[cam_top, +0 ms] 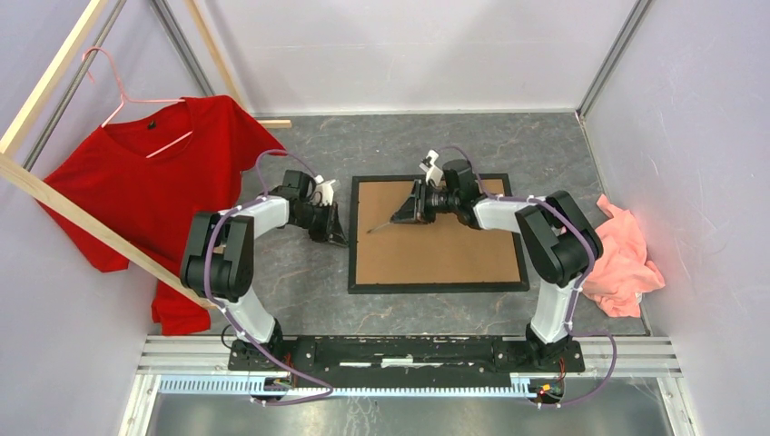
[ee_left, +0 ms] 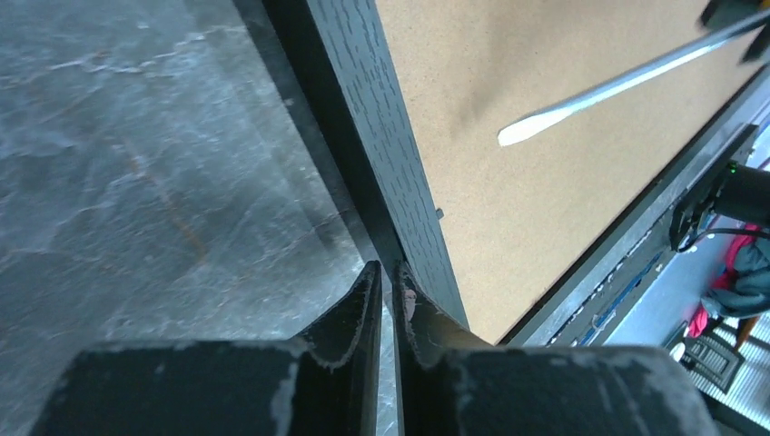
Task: Take the photo out of the frame
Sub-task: Release the photo frame item from the photo frame.
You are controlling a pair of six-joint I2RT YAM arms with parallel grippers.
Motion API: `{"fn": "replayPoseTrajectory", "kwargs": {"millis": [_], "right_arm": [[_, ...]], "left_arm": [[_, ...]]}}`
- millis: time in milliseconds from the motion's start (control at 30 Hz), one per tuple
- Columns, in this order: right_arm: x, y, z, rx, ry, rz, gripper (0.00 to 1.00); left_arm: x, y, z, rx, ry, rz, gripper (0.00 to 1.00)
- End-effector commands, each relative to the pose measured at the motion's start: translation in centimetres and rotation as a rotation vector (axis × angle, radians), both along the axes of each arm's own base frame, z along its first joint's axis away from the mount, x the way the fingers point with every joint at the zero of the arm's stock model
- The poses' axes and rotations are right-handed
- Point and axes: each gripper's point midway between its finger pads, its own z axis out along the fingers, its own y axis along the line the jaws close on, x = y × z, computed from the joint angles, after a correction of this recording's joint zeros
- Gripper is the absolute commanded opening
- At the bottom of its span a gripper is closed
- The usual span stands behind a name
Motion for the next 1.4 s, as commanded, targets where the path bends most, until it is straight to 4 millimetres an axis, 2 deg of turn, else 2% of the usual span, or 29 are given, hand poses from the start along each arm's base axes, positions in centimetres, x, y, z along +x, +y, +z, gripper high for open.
{"fn": "replayPoseTrajectory", "kwargs": {"millis": [0,200,400,833,1100,1367], "right_arm": [[-2.3,-0.9,0.8,0.027,-0.043,0.001,0.00],[-3.2,-1.8,0.9,0.030,-0.062,-0.041,0.00],[-2.6,-2.2,0.2,0.033,-0.074,-0.100,0.00],[-3.7,-2.8,-2.7,-0.010,0.023,-0.131,0.00],[-4.8,-2.3,-1.9,0.025,0.050,-0.093,0.00],[-5.0,-2.2,-2.6,0.014,0.065,-0.095,0.00]], "left_arm": [[0.1,-2.7,1.0,-0.110,-0.007,-0.031,0.16],[0.2,-4.2,0.9,-0.101,-0.021,-0.048,0.20],[0.3,-5.2,0.7,-0.100,-0.018,-0.064,0.20],[0.8,-5.2,1.5,-0.093,-0.058,-0.056,0.27],[1.4,-4.9,1.7,-0.078,-0.073,-0.054,0.29],[2.5,-5.4,2.8,-0.099,-0.098,-0.055,0.30]]}}
